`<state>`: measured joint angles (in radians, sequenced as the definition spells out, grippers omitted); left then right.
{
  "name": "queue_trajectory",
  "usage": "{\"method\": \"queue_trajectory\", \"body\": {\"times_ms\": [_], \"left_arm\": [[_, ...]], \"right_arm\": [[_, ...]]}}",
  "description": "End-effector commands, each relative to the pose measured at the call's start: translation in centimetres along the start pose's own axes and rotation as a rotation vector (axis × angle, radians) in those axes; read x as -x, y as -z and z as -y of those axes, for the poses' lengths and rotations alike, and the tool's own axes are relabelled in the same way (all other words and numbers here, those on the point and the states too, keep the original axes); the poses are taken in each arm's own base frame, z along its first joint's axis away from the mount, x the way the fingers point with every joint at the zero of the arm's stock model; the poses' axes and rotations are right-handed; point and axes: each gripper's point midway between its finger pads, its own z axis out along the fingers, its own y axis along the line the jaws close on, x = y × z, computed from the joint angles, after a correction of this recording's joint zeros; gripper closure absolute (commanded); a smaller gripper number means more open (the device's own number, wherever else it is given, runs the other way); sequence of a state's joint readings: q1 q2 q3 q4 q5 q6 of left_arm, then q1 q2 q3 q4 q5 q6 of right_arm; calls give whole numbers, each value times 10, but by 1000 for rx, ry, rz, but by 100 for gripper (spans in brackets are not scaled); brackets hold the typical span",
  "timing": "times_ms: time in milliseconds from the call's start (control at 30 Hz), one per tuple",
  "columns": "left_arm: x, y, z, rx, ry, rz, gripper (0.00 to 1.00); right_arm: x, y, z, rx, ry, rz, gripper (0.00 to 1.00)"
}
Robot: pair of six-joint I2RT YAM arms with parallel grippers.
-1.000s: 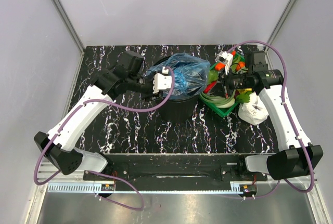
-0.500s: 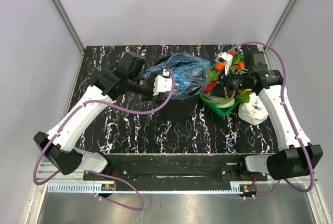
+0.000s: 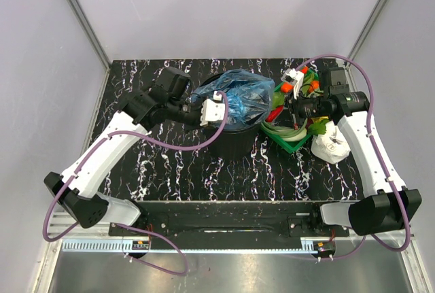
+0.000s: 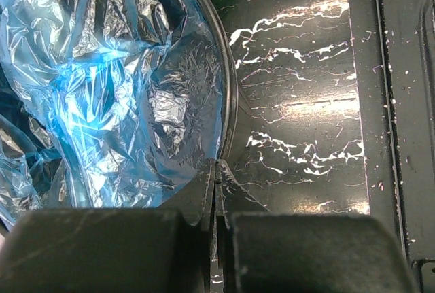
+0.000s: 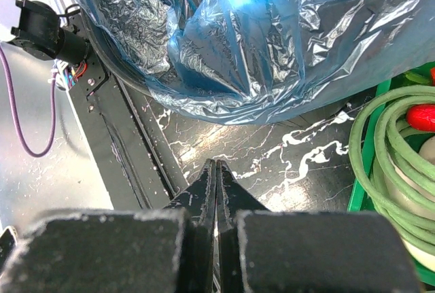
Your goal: Put the trash bags into the trash bin
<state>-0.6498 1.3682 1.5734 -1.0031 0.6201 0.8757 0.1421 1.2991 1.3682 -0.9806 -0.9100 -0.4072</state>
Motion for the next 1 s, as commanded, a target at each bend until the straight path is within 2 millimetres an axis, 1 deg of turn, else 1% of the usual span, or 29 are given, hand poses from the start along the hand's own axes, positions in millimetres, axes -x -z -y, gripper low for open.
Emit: {"method": "queue_trajectory", "body": {"times_ms": [0,200,300,467,633,700,867,967], "left_arm": [[26,9,2,-16,-40,72,100],[36,15,21,-79,-27,101,100],[46,18,29,-105,-16,135,100],[64,29,34,-112,16,194,100],[80,36,25,-56,80,233,100],[85,39,24,-53,96,249,100],[96,44,31,-83,125,293,100],[98,47,41,-120,117,306,100]], "right_arm": [[6,3,-4,-7,53,22,100],[11,11,-8,-25,96,33,100],[17,15,-10,-37,112,36,100],[21,16,-10,-37,111,41,100],[24,16,-10,-36,109,43,100],[24,16,-10,-36,111,43,100],[21,16,-9,-42,110,38,99],[22,17,-8,-44,116,39,99]]}}
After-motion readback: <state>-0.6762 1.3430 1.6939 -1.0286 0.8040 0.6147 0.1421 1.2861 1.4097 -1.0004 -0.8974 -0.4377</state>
